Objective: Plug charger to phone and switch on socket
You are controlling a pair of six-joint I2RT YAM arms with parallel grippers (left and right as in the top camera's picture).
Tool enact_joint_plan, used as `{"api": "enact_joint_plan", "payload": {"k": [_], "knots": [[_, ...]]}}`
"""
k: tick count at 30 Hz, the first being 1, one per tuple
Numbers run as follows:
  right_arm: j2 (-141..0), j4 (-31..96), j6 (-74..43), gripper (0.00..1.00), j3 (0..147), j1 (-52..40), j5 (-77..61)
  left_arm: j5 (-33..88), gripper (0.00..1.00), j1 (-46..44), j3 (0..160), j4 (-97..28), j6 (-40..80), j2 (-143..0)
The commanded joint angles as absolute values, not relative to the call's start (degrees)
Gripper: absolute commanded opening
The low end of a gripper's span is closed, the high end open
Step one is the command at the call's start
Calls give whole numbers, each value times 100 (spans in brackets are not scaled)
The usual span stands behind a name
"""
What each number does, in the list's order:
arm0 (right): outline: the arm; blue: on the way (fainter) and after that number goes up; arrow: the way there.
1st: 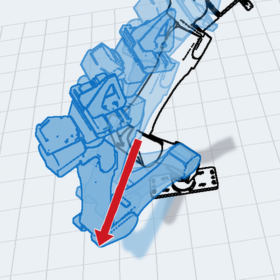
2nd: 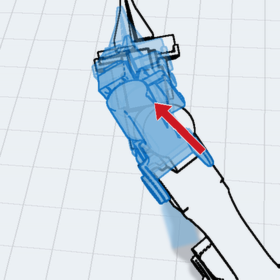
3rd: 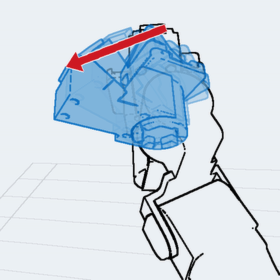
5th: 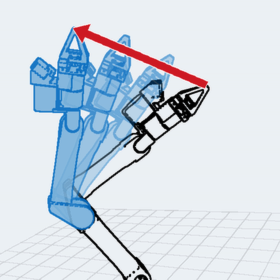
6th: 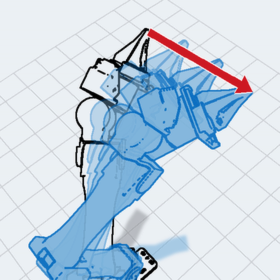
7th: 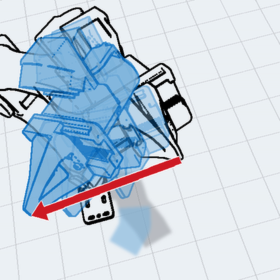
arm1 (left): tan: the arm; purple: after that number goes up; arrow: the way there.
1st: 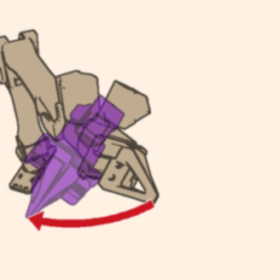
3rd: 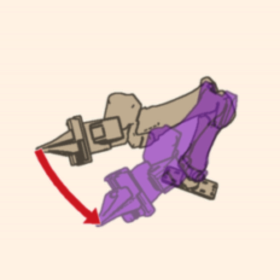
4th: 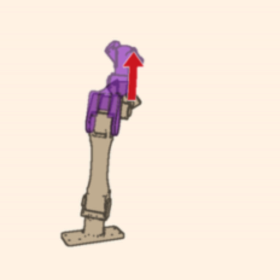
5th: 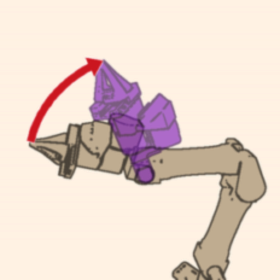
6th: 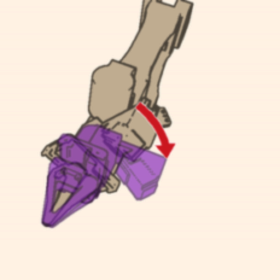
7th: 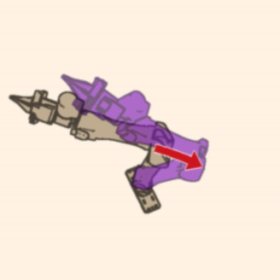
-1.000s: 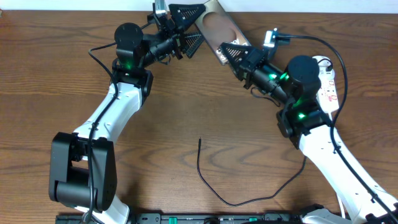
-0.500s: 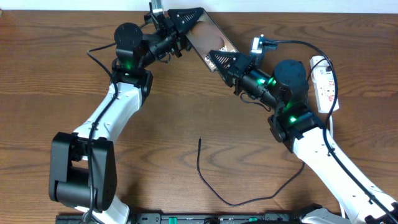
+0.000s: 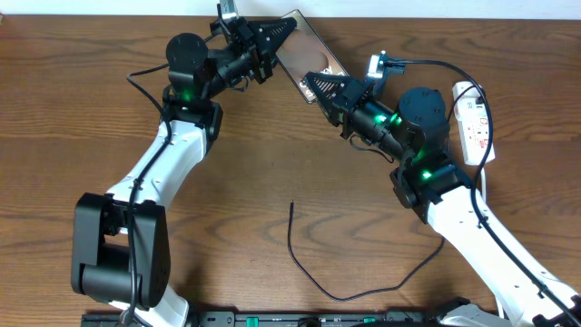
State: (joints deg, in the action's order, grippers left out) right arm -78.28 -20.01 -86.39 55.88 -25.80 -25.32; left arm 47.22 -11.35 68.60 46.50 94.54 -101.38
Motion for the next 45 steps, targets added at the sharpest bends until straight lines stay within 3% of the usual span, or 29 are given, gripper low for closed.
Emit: {"api": "enact_joint_plan", "payload": {"k": [1, 4, 5, 17, 21, 32, 45], "knots": [[-7749, -2078, -8562, 17, 5732, -2707, -2480, 4687, 7, -1133, 6956, 4683, 9321, -10116], [-7749, -2082, -8562, 91, 5732, -2705, -2517, 4687, 7, -1133, 6956, 4683, 9262, -10116], [-7749, -2082, -8549, 99, 5732, -2705, -2521, 4685, 7, -1133, 6956, 4685, 9262, -10116], [-7747, -2375, -8305, 99, 5732, -2425, -3304, 4759, 7, -270, 6956, 4683, 9225, -10116], [-7747, -2320, -7389, 99, 5732, -2169, -3988, 5089, 8, 390, 6956, 4683, 9225, -10116], [-7754, 3, -5885, 99, 5732, -2340, -3531, 7592, 7, 1570, 6956, 4685, 9214, -10116], [-8659, 2934, -4875, 99, 6082, -4040, -1031, 7940, 7, 1959, 6956, 4685, 8976, -10116]]}}
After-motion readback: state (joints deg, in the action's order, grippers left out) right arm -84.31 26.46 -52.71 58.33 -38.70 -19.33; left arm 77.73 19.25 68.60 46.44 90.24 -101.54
